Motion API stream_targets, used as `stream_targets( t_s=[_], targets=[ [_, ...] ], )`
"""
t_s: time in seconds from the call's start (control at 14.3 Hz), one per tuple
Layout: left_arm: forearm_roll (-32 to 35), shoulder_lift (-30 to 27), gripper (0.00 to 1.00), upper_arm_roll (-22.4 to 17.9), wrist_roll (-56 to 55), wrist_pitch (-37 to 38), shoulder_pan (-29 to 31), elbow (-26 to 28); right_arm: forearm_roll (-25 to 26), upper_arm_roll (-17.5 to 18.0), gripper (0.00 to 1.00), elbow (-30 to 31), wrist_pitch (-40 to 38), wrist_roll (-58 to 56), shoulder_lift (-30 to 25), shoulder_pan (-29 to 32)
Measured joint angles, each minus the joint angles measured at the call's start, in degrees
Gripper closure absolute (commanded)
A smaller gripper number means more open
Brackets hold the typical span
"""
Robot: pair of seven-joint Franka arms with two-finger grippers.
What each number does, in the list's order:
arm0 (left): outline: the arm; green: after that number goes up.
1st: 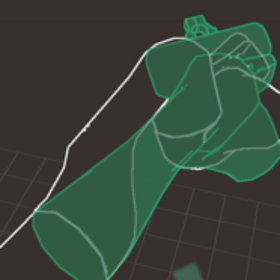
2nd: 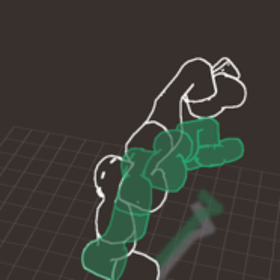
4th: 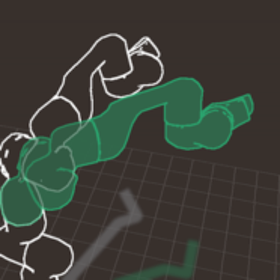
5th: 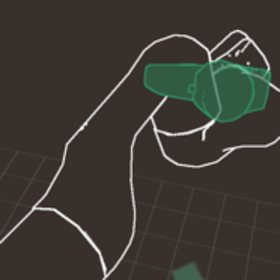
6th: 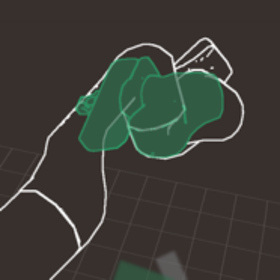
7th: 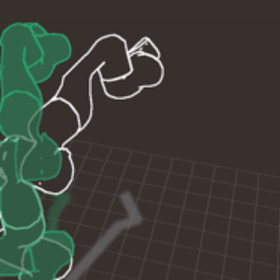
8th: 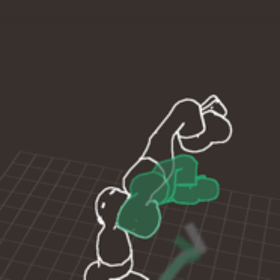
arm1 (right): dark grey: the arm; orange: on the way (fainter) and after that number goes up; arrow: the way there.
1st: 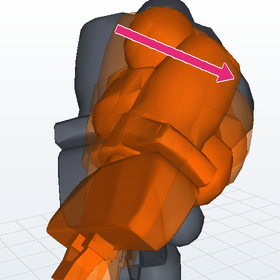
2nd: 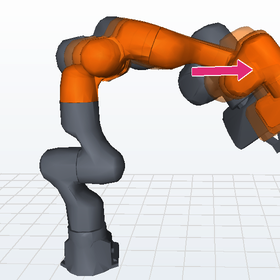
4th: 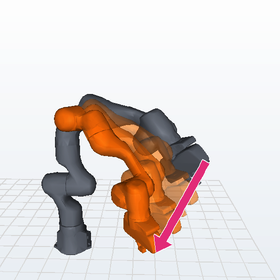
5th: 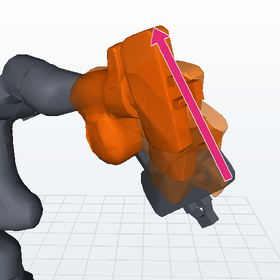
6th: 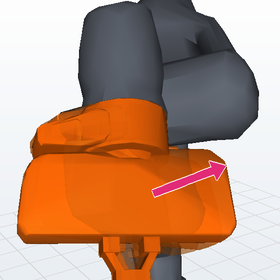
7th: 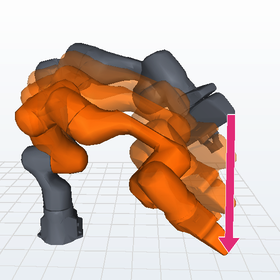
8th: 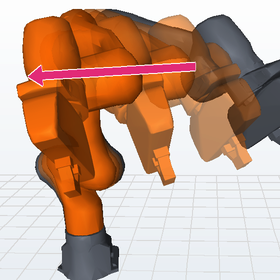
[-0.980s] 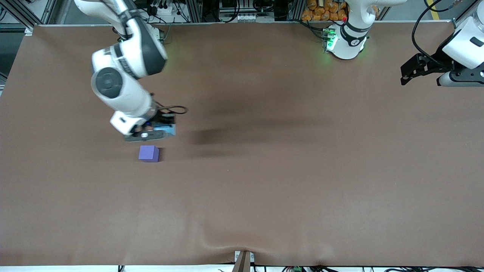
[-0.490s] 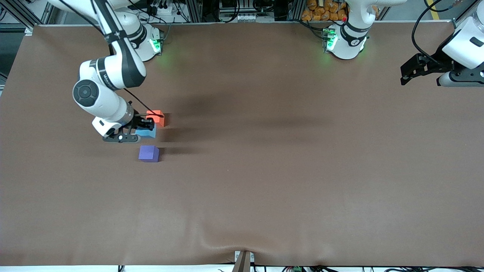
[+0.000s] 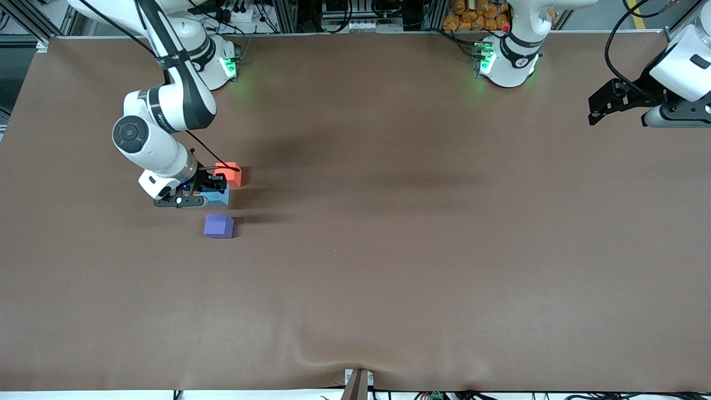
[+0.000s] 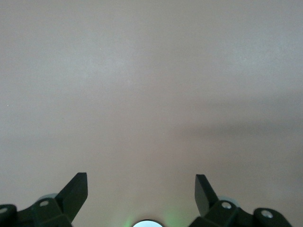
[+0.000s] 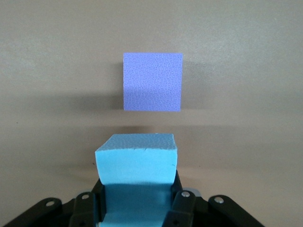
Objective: Place blue block between orange and purple blocks
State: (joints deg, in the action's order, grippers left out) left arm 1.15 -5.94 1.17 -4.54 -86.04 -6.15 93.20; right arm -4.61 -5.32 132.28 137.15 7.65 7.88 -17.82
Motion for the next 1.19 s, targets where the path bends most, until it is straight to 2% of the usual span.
stream_targets(
  t_s=[0.49, 1.12, 1.19],
  targets=[
    [0.0, 0.0, 0.0, 0.0, 0.0, 0.0, 0.0, 0.01, 0.0, 0.22, 1.0, 1.81, 6.64, -0.26, 4.26, -0.04],
    [0.0, 0.13, 0.0, 0.0, 0.0, 0.0, 0.0, 0.01, 0.0, 0.33, 1.0, 2.9, 11.43, -0.24, 8.14, -0.08],
    [0.0, 0.13, 0.0, 0.0, 0.0, 0.0, 0.0, 0.02, 0.0, 0.33, 0.8, 2.9, 11.45, -0.24, 8.16, -0.1]
  ],
)
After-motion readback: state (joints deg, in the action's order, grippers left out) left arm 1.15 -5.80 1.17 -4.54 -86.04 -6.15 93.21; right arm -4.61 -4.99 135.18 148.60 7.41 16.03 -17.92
